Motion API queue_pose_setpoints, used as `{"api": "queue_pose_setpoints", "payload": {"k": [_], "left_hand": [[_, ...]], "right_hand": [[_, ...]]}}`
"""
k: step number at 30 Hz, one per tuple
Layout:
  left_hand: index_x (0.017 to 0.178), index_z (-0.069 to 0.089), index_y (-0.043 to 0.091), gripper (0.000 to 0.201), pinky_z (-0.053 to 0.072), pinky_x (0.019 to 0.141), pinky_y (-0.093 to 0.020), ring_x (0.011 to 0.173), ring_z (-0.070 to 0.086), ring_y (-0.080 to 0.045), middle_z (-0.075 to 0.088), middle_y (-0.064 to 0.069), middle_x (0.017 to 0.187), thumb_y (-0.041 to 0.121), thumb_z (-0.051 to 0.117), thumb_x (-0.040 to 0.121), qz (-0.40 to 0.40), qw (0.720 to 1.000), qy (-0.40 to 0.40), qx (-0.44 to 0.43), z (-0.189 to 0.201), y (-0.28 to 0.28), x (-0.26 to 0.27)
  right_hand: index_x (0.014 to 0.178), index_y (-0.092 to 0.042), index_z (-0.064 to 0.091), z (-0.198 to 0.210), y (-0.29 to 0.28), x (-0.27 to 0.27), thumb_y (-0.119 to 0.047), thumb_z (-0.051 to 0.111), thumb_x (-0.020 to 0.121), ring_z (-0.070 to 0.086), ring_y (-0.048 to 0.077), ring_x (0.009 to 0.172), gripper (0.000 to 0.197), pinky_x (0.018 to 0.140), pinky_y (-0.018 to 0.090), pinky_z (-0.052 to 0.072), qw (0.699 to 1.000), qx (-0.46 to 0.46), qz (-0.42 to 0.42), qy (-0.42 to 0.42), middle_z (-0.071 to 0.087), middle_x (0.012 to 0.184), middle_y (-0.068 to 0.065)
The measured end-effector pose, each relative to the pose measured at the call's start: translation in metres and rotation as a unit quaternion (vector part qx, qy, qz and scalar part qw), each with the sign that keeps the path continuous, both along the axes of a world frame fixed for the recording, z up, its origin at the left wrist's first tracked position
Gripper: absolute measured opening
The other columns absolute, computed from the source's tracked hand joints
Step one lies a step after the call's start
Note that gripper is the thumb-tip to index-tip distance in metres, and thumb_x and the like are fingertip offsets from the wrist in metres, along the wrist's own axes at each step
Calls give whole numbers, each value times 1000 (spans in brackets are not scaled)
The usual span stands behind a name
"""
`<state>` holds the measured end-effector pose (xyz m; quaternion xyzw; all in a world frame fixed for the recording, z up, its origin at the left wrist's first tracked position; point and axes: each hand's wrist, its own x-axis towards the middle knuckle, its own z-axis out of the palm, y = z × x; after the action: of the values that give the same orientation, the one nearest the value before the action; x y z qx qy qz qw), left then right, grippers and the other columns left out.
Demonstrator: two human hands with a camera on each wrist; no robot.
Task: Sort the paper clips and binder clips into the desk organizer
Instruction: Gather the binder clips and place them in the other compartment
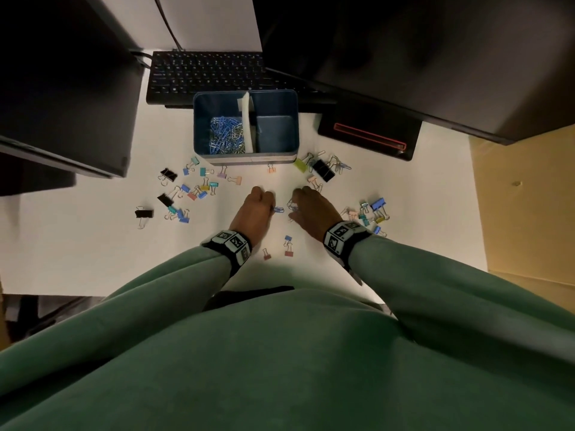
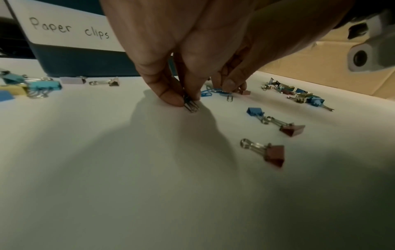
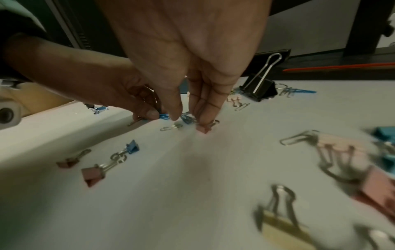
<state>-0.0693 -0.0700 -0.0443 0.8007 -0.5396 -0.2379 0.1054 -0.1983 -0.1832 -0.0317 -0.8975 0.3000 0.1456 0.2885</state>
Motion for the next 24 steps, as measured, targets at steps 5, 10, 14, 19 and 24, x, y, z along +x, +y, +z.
{"api": "queue_pose_setpoints", "payload": {"k": [5, 10, 14, 19, 24], "left_hand": [[97, 54, 2, 7, 52, 69, -44, 77, 54, -30, 52, -17, 100, 5, 55, 91, -2, 1000, 6, 22, 2, 10, 6], [96, 55, 0, 7, 52, 71, -44, 78, 56, -32, 52, -19, 100, 1, 56, 89, 6, 999, 32, 18, 4, 15, 9], [86, 53, 7, 10, 52, 68, -40, 71, 56, -28, 52, -14, 92, -2, 56, 84, 26, 997, 74, 16, 3, 14, 15], [78, 51, 8, 13, 48, 66, -33, 68, 55, -19, 60, -6, 78, 6, 59, 88, 81, 983, 164, 2, 17, 18, 33], [89, 54, 8, 7, 43, 63, -9, 73, 60, -7, 63, 3, 82, 13, 56, 94, 164, 959, 222, -71, 69, 11, 68]], "right_hand": [[134, -8, 39, 2, 4, 12, -14, 72, 83, 57, 29, 108, 61, 88, 38, 52, 999, 4, 45, 4, 42, 131, 16], [114, -3, 51, -9, -1, 11, -12, 59, 92, 59, 28, 93, 25, 75, 30, 47, 995, -21, 94, 6, 50, 116, 15], [107, -4, 55, -10, -6, 10, -16, 49, 95, 55, 26, 92, 18, 77, 33, 46, 996, 6, 91, 15, 55, 106, 12], [87, -7, 59, 14, -21, 8, -7, 61, 87, 62, 21, 72, 2, 64, 33, 53, 982, 149, -102, -48, 63, 84, 7], [94, -9, 65, 70, -39, 40, -13, 66, 88, 70, 14, 68, 7, 66, 24, 59, 931, 242, -203, -181, 71, 81, 3]]}}
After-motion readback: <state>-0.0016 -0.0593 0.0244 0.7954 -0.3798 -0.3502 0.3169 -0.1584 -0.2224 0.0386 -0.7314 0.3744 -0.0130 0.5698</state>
